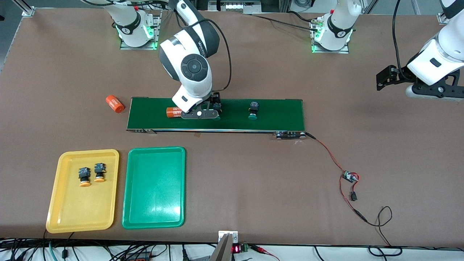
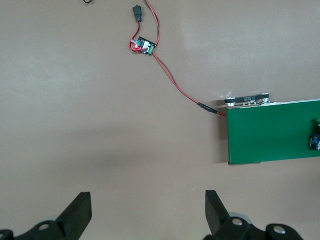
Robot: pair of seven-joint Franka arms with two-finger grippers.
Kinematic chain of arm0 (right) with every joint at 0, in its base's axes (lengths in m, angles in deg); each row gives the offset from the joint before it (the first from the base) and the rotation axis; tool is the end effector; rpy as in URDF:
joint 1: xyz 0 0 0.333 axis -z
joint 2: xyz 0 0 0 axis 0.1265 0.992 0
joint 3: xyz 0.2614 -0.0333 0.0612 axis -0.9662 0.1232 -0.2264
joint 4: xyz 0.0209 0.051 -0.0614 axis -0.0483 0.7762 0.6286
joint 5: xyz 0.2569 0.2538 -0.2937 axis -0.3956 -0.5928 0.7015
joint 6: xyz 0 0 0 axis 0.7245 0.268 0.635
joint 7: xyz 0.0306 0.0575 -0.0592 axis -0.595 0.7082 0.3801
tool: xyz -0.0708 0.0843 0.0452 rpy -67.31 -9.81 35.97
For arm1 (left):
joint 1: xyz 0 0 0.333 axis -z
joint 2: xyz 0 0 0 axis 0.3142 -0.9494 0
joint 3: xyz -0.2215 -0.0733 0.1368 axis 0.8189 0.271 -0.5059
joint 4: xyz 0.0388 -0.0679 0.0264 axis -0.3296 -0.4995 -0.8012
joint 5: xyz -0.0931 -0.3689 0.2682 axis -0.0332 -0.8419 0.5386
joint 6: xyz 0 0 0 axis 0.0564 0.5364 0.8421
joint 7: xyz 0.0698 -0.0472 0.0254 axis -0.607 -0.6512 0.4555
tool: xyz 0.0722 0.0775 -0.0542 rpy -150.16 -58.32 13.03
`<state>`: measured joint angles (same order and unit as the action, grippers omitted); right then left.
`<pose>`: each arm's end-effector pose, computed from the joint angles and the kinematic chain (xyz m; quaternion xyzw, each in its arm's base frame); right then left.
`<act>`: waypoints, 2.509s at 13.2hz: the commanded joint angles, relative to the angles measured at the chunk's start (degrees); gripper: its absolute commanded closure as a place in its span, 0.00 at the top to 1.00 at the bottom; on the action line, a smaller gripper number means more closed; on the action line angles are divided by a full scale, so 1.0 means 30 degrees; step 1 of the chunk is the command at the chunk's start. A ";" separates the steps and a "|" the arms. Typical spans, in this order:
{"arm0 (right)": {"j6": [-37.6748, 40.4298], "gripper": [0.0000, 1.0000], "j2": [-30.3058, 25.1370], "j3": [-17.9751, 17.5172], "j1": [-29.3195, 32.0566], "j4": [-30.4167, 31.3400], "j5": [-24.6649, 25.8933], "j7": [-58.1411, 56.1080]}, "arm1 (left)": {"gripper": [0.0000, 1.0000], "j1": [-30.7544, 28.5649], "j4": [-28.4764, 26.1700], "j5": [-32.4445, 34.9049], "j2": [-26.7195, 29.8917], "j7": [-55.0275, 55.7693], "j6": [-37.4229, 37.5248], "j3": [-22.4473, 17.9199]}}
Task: Sort buttons by color to trays
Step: 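Reach the belt and grasp a green button with the right gripper, then carry the green button into the green tray and open the right gripper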
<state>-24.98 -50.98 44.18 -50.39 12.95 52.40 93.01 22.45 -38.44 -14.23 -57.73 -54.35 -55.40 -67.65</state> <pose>0.5361 0.4440 0.2490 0.9960 0.0216 -0.0721 0.0478 0.6151 -0.0473 0.5262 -0.9983 0.0451 0.0323 0.0170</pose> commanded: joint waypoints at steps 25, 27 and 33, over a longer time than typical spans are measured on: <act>-0.4907 0.28 0.0732 -0.0451 0.0927 0.3634 -0.1913 0.1822 | 1.00 0.0145 0.0290 0.0339 0.0136 -0.0264 0.0545 0.0035; -0.4877 0.08 0.0585 -0.0451 0.1190 0.3401 -0.1884 0.1500 | 1.00 0.0174 0.0290 0.0339 0.0136 -0.0264 0.0545 0.0035; -0.5082 0.06 0.1606 -0.0246 0.4434 0.0503 -0.0427 -0.2326 | 1.00 0.0174 0.0290 0.0339 0.0136 -0.0264 0.0545 0.0035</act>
<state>-40.30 -48.09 44.12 -41.89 17.32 48.59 91.59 22.51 -38.31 -14.22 -57.72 -54.35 -54.93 -67.46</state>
